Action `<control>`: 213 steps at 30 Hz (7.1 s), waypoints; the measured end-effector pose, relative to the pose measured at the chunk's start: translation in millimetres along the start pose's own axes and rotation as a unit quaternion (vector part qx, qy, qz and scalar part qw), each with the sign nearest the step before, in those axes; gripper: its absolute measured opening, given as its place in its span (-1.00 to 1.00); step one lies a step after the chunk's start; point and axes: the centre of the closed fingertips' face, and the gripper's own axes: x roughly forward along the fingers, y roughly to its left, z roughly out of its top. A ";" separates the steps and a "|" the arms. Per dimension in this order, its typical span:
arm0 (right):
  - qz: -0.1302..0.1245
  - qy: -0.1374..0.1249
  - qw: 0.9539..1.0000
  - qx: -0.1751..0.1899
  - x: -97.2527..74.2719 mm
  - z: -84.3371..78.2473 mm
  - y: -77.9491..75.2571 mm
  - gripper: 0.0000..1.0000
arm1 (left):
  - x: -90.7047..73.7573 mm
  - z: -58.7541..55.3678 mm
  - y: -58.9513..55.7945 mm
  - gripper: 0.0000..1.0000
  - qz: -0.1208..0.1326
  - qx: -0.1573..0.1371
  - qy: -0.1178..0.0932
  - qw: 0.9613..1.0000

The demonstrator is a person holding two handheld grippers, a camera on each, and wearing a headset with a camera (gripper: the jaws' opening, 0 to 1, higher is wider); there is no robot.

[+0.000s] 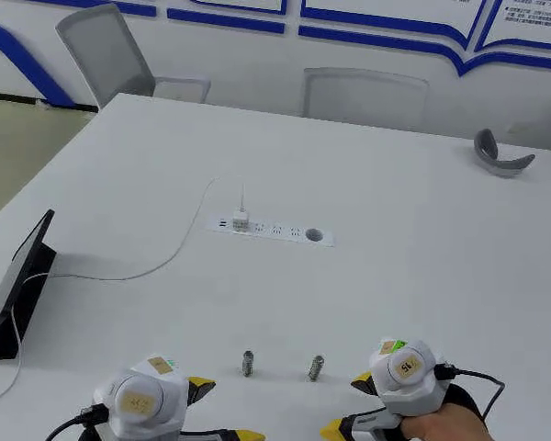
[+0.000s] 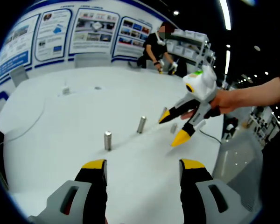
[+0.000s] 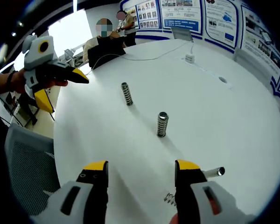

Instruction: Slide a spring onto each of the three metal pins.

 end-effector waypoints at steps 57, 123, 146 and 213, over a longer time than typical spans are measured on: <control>-0.080 -0.133 0.975 0.157 -78.3 -45.9 -18.7 0.48 | 31.2 7.6 -29.0 0.31 -0.022 0.016 0.013 1.000; -0.075 -0.151 0.975 0.145 -130.5 -80.1 -14.1 0.70 | 156.8 23.6 -113.1 0.29 -0.092 0.083 0.075 0.989; -0.080 -0.157 0.972 0.156 -139.3 -81.2 -13.2 0.69 | 192.7 14.5 -119.8 -0.13 -0.100 0.089 0.097 0.986; -0.056 -0.153 0.973 0.165 -127.6 -84.9 6.9 0.62 | 133.8 -13.7 -75.8 -0.80 -0.020 0.046 0.103 0.993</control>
